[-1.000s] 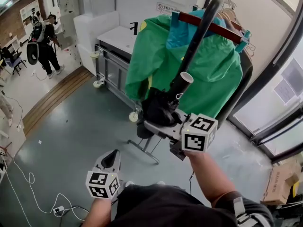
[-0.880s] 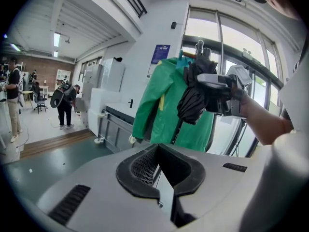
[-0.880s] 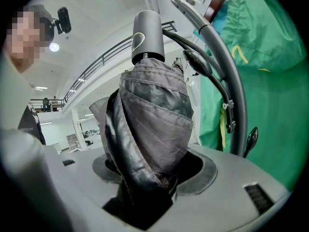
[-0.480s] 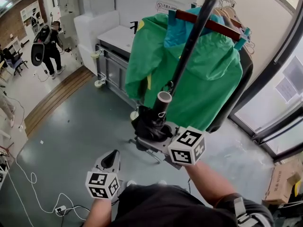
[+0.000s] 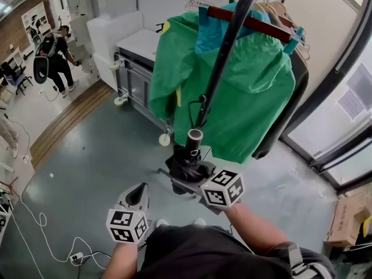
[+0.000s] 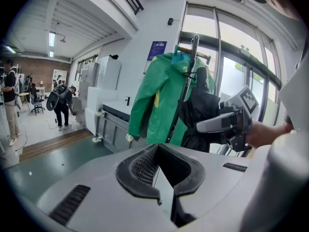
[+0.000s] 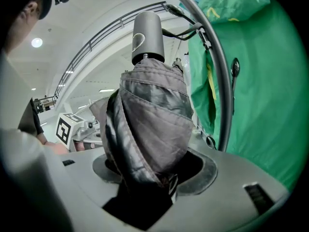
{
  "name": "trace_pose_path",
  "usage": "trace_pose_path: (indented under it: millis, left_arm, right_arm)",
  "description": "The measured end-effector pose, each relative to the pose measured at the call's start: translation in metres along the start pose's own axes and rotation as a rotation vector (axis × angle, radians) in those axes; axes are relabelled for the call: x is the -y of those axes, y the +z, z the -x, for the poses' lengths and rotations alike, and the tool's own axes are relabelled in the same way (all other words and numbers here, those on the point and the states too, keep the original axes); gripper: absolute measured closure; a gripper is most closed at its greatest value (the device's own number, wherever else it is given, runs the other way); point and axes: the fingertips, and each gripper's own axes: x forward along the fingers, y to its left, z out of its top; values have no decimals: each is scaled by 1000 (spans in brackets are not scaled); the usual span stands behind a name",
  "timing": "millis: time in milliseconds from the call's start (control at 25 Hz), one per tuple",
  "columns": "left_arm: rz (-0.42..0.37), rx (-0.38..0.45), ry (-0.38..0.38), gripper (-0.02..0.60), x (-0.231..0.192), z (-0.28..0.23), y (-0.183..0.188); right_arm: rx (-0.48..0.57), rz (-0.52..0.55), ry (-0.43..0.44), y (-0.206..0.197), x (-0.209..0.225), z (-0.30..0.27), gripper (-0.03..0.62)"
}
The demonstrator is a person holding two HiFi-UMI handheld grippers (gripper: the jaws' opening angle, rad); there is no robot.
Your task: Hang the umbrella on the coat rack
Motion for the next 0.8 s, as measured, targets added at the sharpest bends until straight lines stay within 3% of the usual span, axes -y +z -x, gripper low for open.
trace_pose_path:
  millis: [320, 640, 800]
  left_arm:
    - [-21, -16, -28, 566, 12, -6, -2]
    - [-33, -32, -40, 566, 19, -8, -5]
    - [-30, -34, -37, 566, 18, -7, -7]
  right_arm:
    - [-32, -153, -50, -62, 28, -11, 336]
    - [-18, -182, -129, -82, 56, -23, 336]
    - [-31, -135, -211, -86, 76, -28, 336]
